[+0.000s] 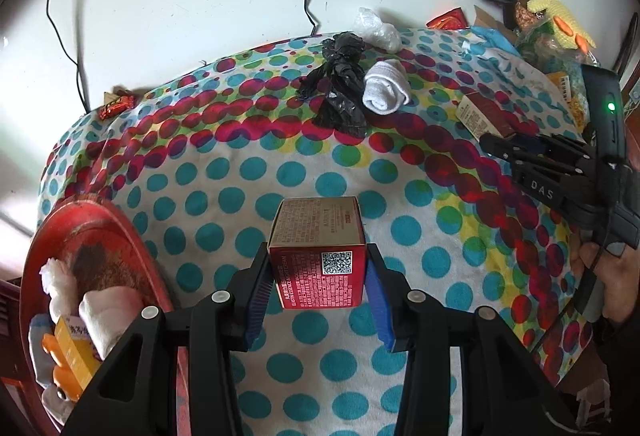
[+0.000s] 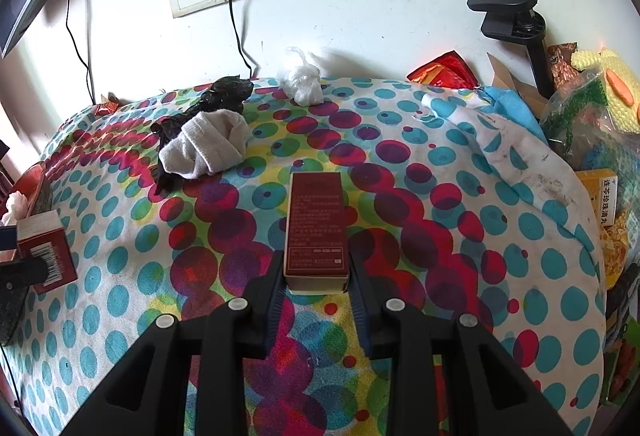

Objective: Organize objects
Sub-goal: 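Grasp the small tan box with left gripper while right gripper holds dark red box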

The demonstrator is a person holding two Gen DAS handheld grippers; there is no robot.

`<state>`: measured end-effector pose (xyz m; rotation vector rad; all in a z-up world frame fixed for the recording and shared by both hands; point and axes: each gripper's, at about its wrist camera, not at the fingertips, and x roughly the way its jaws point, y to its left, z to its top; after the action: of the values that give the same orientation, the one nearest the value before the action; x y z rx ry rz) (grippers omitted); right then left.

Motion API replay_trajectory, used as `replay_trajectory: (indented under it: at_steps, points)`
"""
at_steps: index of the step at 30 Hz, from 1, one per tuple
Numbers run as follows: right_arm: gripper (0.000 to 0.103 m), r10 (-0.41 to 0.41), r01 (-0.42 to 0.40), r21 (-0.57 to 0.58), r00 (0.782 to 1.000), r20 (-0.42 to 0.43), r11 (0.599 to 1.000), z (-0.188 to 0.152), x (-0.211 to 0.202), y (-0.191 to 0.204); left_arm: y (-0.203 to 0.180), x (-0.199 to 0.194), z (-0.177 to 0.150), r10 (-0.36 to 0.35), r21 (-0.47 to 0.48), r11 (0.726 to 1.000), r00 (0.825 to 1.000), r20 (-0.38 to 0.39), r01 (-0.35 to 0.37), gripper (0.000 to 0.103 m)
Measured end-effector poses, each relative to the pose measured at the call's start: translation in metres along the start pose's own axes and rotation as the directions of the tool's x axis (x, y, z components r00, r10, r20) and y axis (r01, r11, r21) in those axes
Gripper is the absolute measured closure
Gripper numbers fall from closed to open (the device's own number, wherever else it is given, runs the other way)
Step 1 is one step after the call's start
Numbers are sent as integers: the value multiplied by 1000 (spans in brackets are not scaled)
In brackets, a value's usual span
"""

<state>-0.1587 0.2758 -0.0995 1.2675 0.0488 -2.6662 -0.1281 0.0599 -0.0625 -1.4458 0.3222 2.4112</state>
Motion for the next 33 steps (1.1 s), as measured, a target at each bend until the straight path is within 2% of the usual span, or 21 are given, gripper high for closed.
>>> replay_trajectory:
  at_steps: [18,25,33]
  points:
    - [73,-22,22,-22,1000,-6,1000,-1,1,5,34,-60,-46,16,-66,998,998,64,-12,62]
    - [73,-36,36,-35,999,-5,999,0,1,8,68,-77,-59,64,-123,991,995,72,-55,62]
    - [73,-41,40,-41,999,-6,998,0,1,9,129,-91,-76,170,-243,959,983,72,-148,62]
